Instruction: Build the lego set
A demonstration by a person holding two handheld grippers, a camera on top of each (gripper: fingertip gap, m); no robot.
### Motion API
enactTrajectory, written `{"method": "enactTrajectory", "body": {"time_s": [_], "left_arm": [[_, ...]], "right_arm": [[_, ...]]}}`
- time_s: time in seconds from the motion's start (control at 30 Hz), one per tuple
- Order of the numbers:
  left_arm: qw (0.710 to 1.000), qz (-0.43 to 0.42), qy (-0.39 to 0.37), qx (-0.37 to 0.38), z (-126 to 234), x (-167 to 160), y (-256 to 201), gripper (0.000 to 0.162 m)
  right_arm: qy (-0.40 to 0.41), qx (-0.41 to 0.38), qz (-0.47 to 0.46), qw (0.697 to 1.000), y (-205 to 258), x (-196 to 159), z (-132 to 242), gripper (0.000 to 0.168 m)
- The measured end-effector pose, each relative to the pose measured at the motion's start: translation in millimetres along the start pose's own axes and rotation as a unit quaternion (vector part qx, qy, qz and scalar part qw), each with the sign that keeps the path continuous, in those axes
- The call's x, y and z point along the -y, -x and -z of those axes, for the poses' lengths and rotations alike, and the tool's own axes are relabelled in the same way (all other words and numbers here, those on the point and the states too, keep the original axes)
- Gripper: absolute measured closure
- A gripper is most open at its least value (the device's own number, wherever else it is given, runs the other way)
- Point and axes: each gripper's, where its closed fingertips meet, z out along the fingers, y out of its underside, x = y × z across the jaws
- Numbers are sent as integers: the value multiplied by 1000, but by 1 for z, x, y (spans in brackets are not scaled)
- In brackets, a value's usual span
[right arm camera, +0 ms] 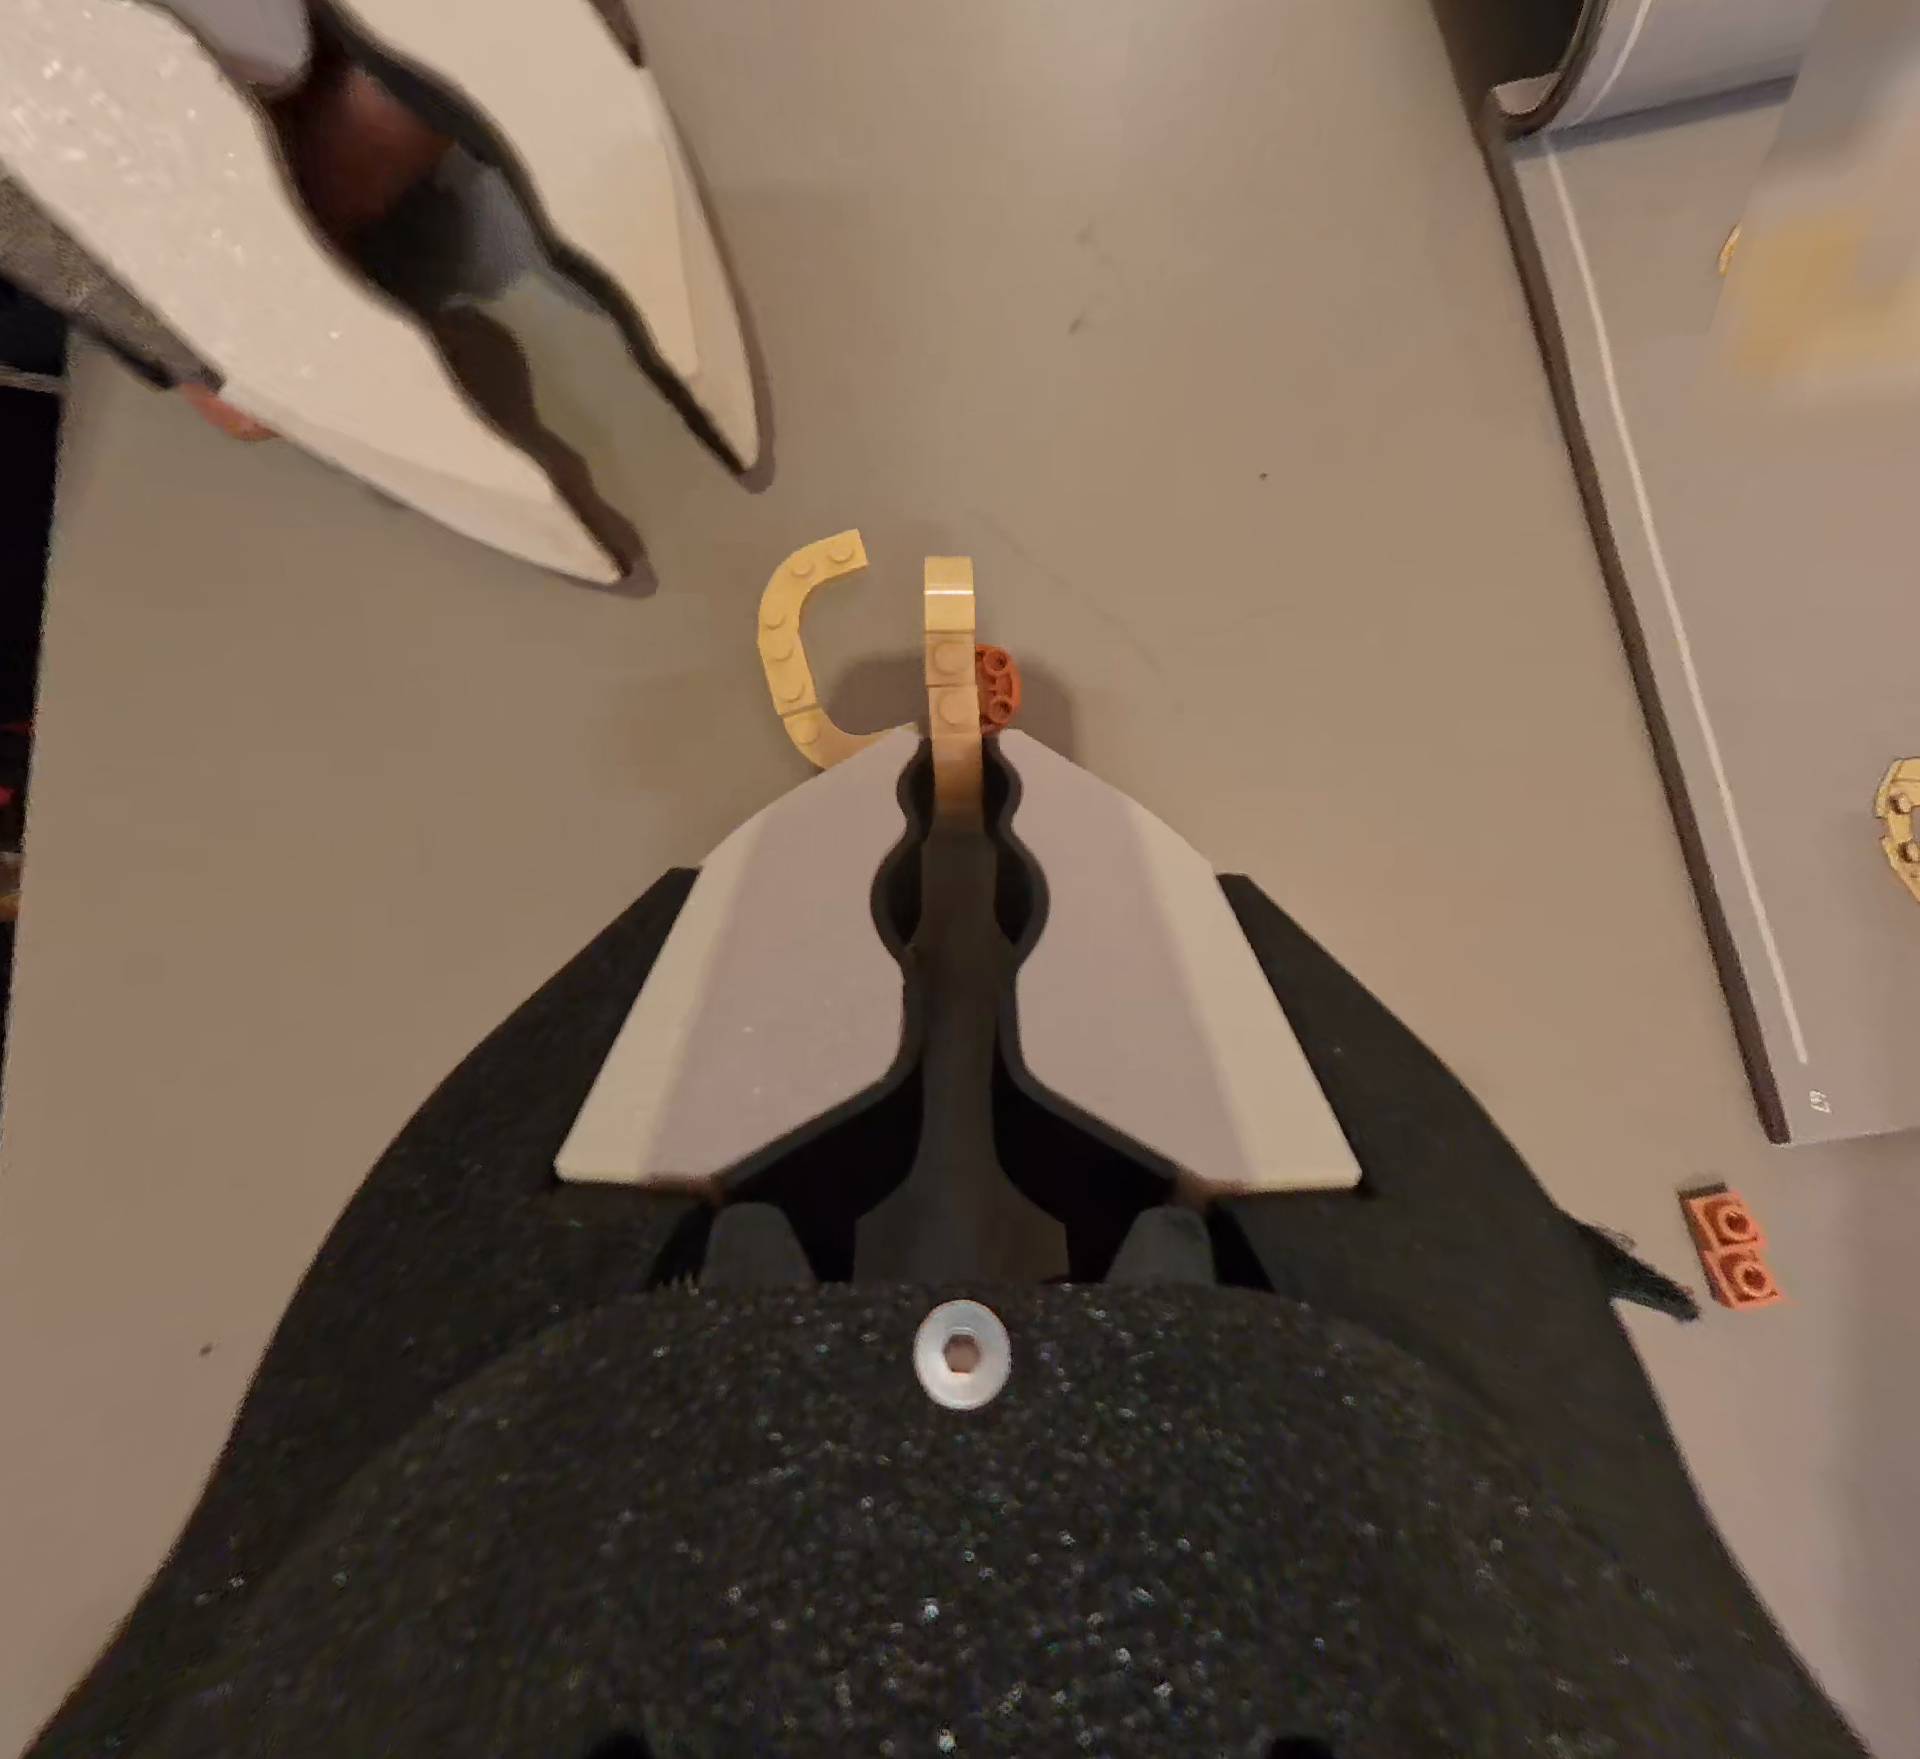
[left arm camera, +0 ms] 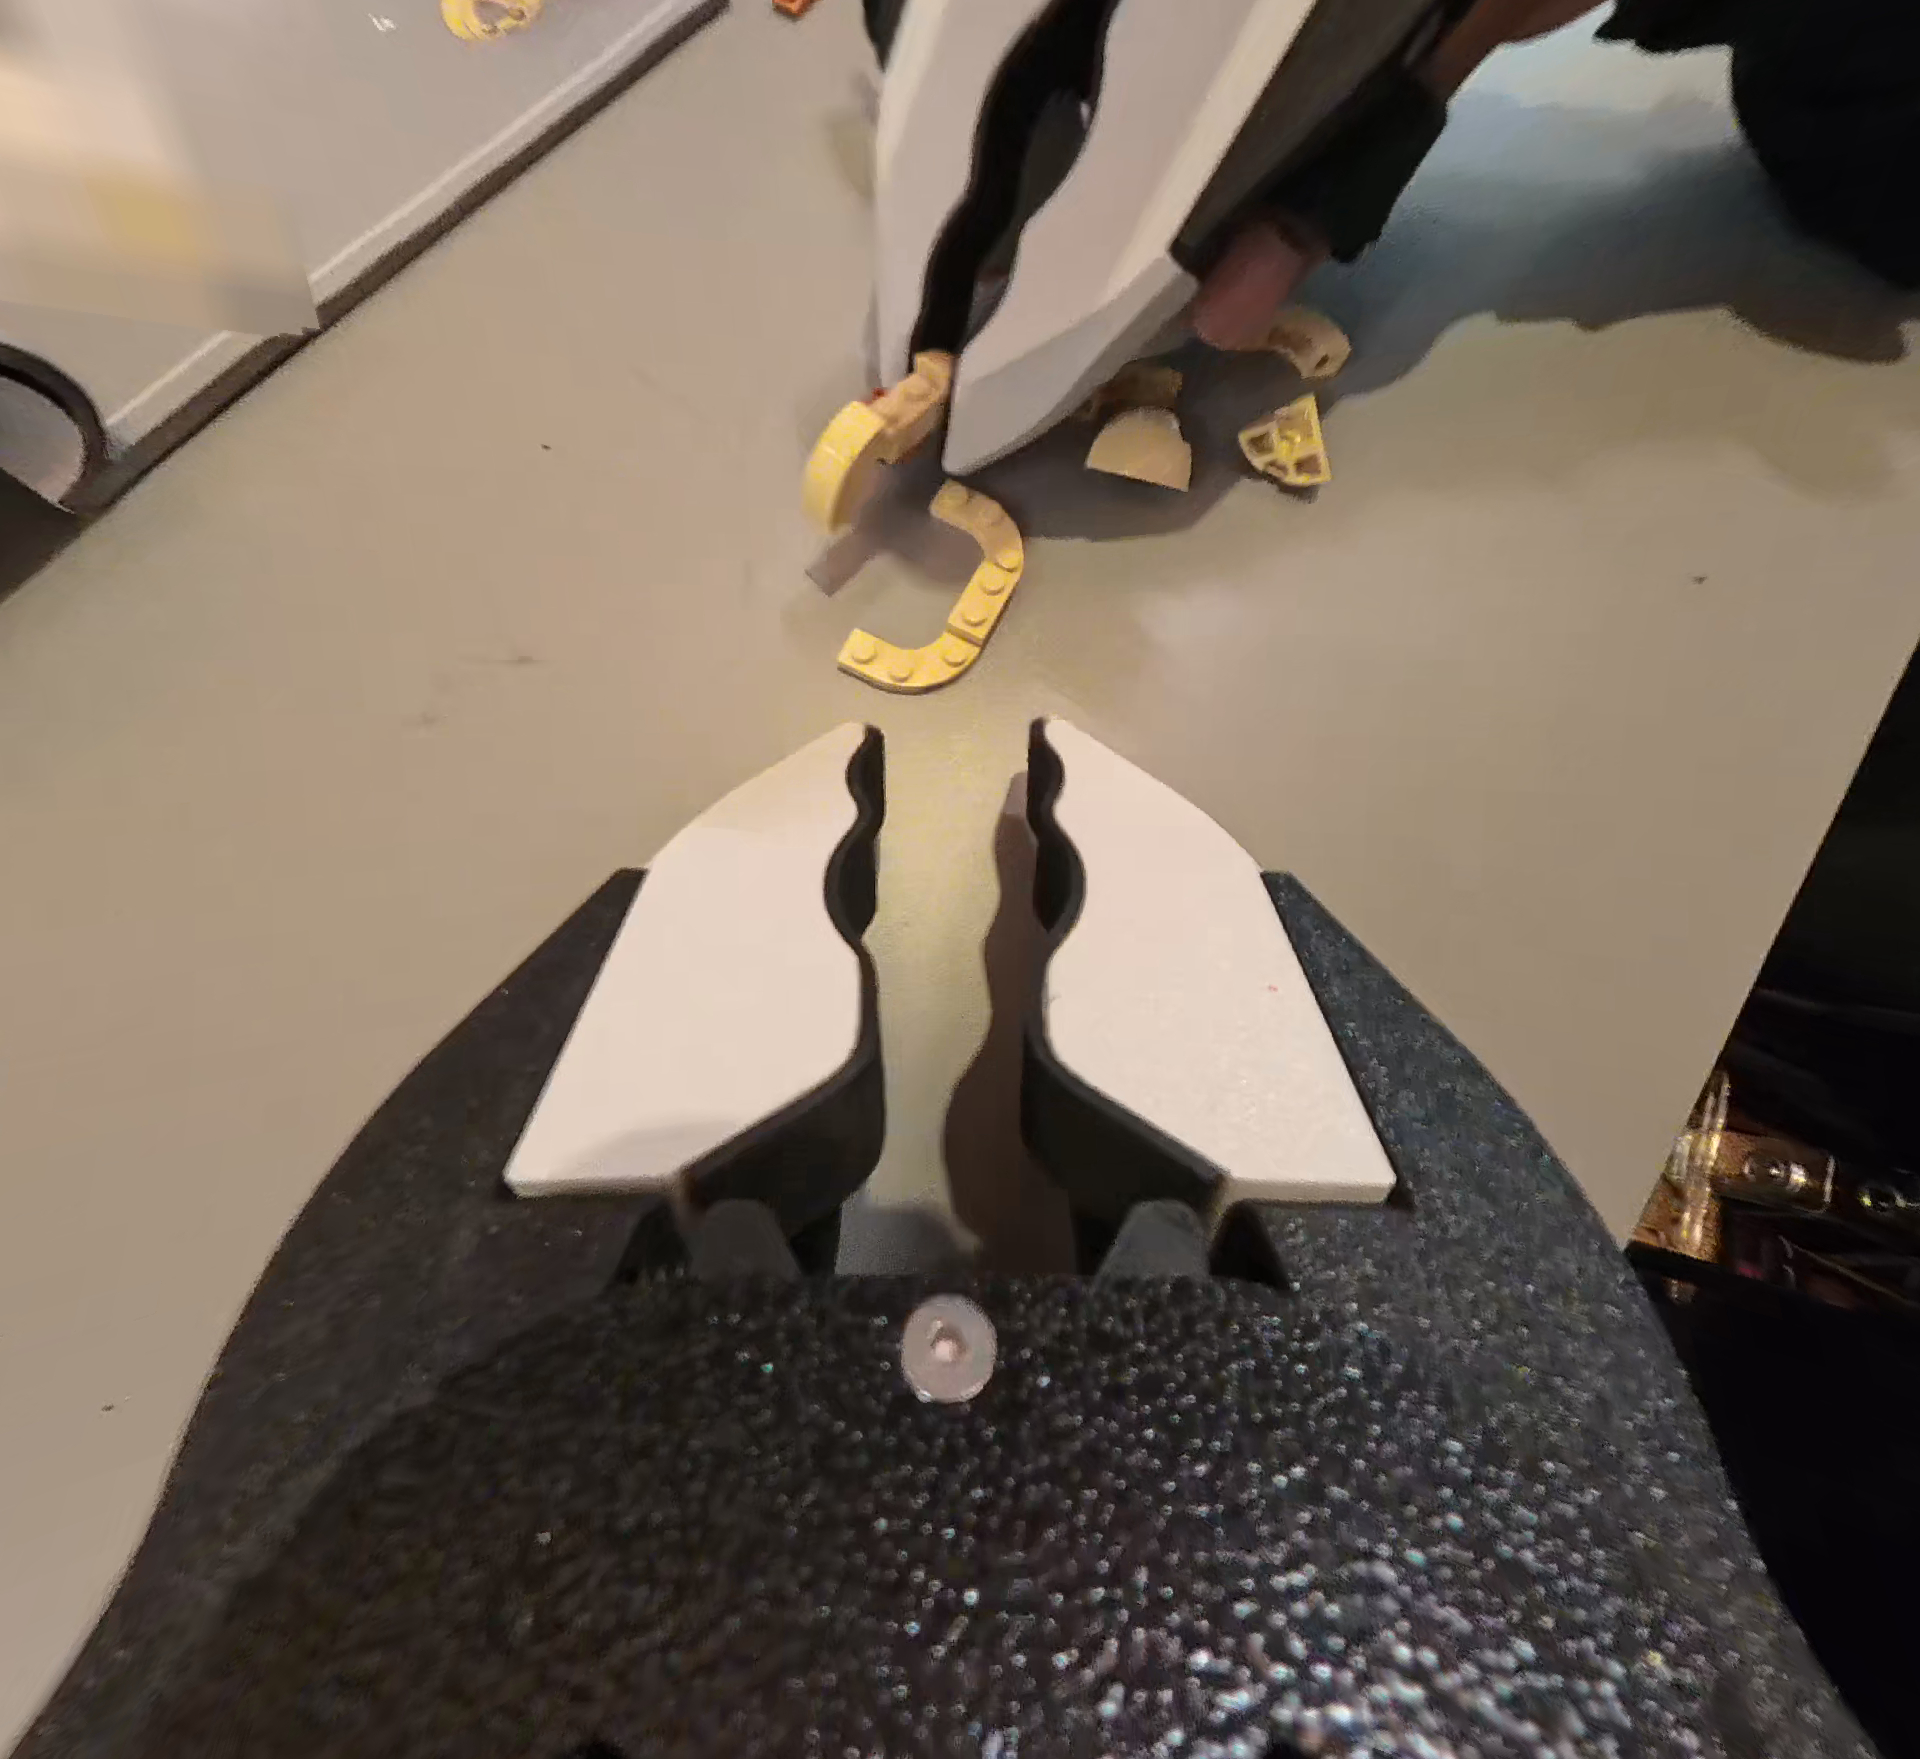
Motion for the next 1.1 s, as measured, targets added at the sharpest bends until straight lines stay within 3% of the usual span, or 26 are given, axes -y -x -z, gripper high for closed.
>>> {"method": "enactTrajectory", "body": {"time_s": [0.13, 0.53, 0.73, 1.1], "left_arm": [[999, -16, 41, 28, -8, -7, 1, 129], [998, -20, 43, 31, -15, -3, -1, 108], [998, -24, 44, 32, -21, 2, -2, 108], [998, -8, 45, 50, -35, 14, -3, 114]], "right_arm": [[2, -2, -10, 1000, -1, 1, -5, 160], [-6, 56, -61, 997, 40, 3, -6, 160], [-31, 6, -79, 996, 17, 4, 8, 160], [8, -37, -81, 996, 6, -17, 9, 160]]}}
